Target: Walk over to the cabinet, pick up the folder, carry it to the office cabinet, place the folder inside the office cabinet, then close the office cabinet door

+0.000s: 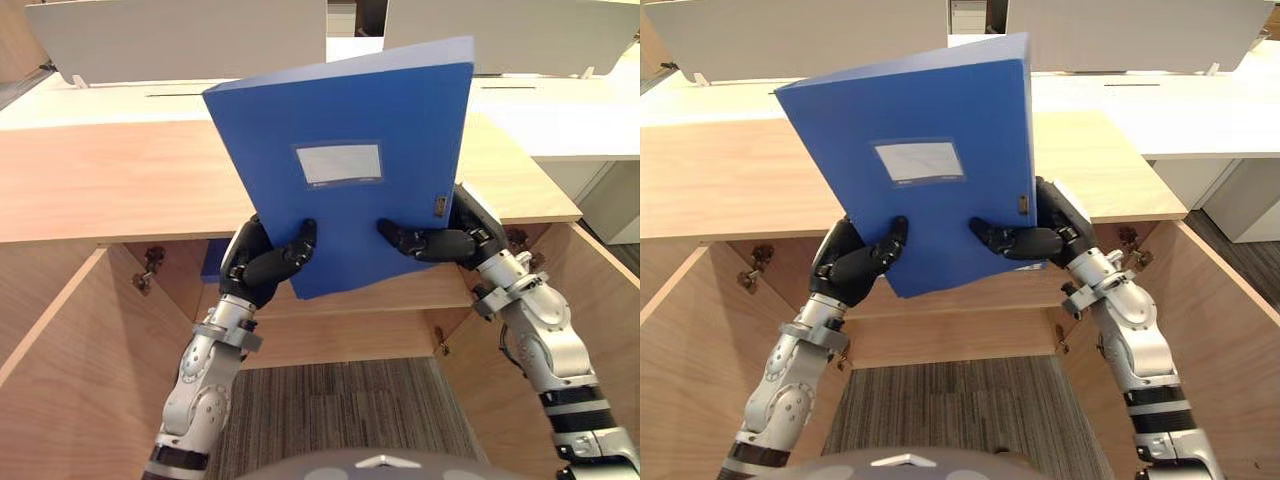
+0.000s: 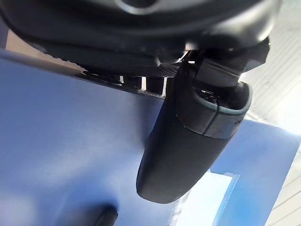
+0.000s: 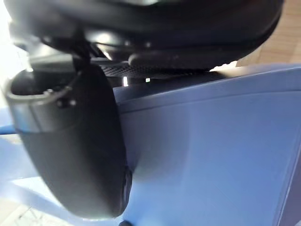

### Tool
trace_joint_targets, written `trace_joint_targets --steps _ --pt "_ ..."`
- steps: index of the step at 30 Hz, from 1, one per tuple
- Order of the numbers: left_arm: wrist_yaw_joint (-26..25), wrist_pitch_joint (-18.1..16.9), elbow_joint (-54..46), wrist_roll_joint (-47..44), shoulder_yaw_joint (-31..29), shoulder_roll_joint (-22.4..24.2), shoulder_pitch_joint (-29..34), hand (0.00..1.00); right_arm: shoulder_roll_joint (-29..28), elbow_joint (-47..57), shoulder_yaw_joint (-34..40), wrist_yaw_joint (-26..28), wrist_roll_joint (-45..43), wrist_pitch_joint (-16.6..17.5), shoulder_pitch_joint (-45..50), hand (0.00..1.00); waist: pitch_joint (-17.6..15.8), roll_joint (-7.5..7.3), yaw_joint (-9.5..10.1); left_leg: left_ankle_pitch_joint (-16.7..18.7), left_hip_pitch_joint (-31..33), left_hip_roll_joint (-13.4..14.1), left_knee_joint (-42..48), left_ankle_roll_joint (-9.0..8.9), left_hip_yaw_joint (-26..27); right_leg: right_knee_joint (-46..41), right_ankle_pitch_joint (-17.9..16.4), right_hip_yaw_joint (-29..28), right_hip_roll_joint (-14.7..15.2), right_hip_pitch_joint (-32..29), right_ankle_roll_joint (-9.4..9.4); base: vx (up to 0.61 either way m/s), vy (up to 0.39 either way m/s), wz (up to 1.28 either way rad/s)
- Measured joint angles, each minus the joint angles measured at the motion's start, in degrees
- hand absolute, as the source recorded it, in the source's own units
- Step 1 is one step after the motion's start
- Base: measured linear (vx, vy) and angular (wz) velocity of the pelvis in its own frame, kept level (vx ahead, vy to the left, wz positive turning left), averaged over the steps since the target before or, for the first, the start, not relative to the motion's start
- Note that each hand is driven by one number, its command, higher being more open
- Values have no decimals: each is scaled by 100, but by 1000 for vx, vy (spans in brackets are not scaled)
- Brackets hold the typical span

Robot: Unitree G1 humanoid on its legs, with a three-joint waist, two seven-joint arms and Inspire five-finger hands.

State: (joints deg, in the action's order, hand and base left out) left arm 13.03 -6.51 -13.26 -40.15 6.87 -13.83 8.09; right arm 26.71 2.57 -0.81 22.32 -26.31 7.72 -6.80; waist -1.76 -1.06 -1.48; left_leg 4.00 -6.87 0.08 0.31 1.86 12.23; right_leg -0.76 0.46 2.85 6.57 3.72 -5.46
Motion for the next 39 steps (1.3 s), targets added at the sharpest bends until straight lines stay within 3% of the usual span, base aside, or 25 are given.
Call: trace_joint_targets --steps 1,12,18,24,39 --pt "-4 -19 0 61 -32 42 0 100 -47 1 3 -13 42 0 0 0 0 -1 0 0 0 -1 0 0 -5 0 0 4 3 2 0 7 -2 4" --pt "-321 -359 -484 1182 -444 823 136 100 -1344 727 309 -332 605 -4 1 0 -11 -19 7 1 1 -12 -3 2 -72 18 -3 49 24 44 -2 1 -3 2" --pt "-691 -579 -801 1626 -852 1230 562 100 -1945 1278 834 -889 604 114 19 0 -13 -22 18 -1 7 -15 -20 4 -182 38 -7 147 31 93 -4 16 -8 10" --pt "-1168 -705 -1143 1950 -1636 1671 980 100 -2018 1643 881 -990 605 236 346 0 -14 -23 25 -3 -7 -14 -72 4 -246 96 -10 215 28 141 -4 18 -6 5" --pt "-1398 -812 -910 2512 -2156 1928 1807 100 -2202 1675 997 -1036 714 233 655 0 -42 -70 144 -33 19 -29 -116 7 -565 101 -31 485 51 251 8 16 -9 12"
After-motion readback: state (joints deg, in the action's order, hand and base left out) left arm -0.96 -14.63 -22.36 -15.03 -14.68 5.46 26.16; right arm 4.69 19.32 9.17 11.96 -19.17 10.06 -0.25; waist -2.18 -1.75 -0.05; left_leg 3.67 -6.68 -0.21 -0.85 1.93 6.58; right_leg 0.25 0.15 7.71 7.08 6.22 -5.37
